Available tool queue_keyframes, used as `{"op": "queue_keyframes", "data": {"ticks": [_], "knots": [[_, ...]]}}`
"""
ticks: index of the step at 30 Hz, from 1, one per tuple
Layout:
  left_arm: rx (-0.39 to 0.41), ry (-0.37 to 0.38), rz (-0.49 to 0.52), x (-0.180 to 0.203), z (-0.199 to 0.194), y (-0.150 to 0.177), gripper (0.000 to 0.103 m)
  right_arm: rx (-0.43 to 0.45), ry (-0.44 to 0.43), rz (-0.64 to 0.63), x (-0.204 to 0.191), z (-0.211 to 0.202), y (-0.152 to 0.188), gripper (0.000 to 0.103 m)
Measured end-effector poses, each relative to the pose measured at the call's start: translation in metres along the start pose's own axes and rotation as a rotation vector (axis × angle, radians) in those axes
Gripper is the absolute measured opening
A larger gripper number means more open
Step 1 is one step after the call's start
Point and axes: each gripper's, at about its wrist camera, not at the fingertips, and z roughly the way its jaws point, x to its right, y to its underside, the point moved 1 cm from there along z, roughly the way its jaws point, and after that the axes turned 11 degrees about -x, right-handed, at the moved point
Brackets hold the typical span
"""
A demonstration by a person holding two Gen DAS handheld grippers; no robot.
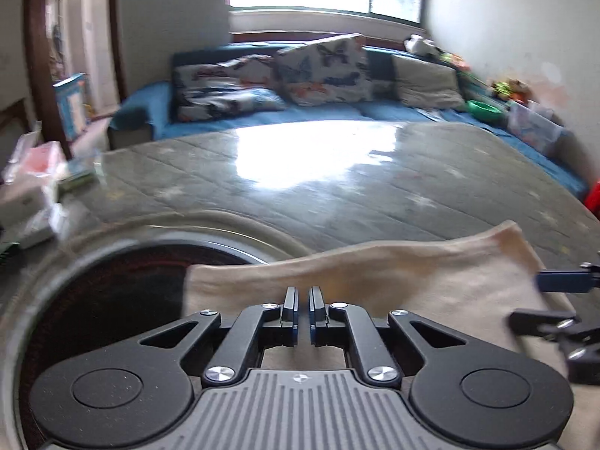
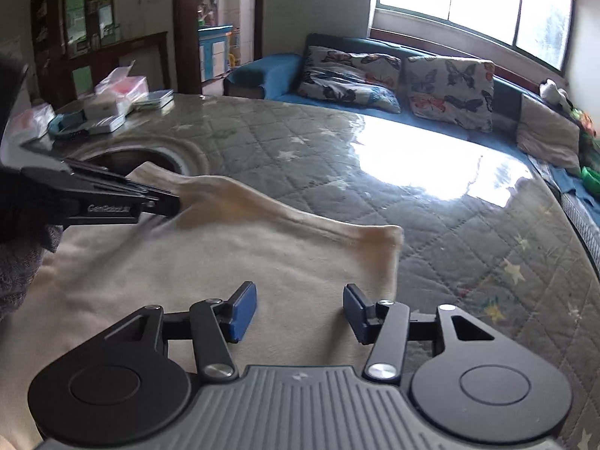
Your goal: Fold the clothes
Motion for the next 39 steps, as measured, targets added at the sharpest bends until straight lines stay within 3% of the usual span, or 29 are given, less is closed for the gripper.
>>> {"op": "queue_keyframes", "data": {"ticks": [13,15,17,20,25,32,39], "knots": [[0.004,-0.070,-0.023,-0.018,0.004,-0.005,0.009,0.010,0.000,0.110,0.031,0.029,-0.030,0.045],[-0.003,-0.071,-0.029,-0.018,0.003,-0.006,0.009,0.010,0.002,0.105,0.033,0.025,-0.031,0.043],[-0.004,-0.076,-0.026,-0.018,-0.001,-0.005,0.016,0.016,-0.006,0.088,0.032,0.016,-0.027,0.043],[0.001,-0.071,-0.012,-0.014,-0.012,0.000,0.017,0.021,-0.015,0.052,0.028,-0.001,-0.018,0.043],[0.029,-0.024,0.038,0.003,-0.045,0.023,0.033,0.013,-0.050,-0.023,0.009,-0.029,0.007,0.050],[0.027,0.070,0.124,0.034,-0.093,0.079,0.040,0.004,-0.093,-0.145,-0.033,-0.063,0.055,0.056],[0.043,0.111,0.184,0.062,-0.123,0.136,0.045,0.025,-0.062,-0.234,-0.058,-0.086,0.102,0.058]]}}
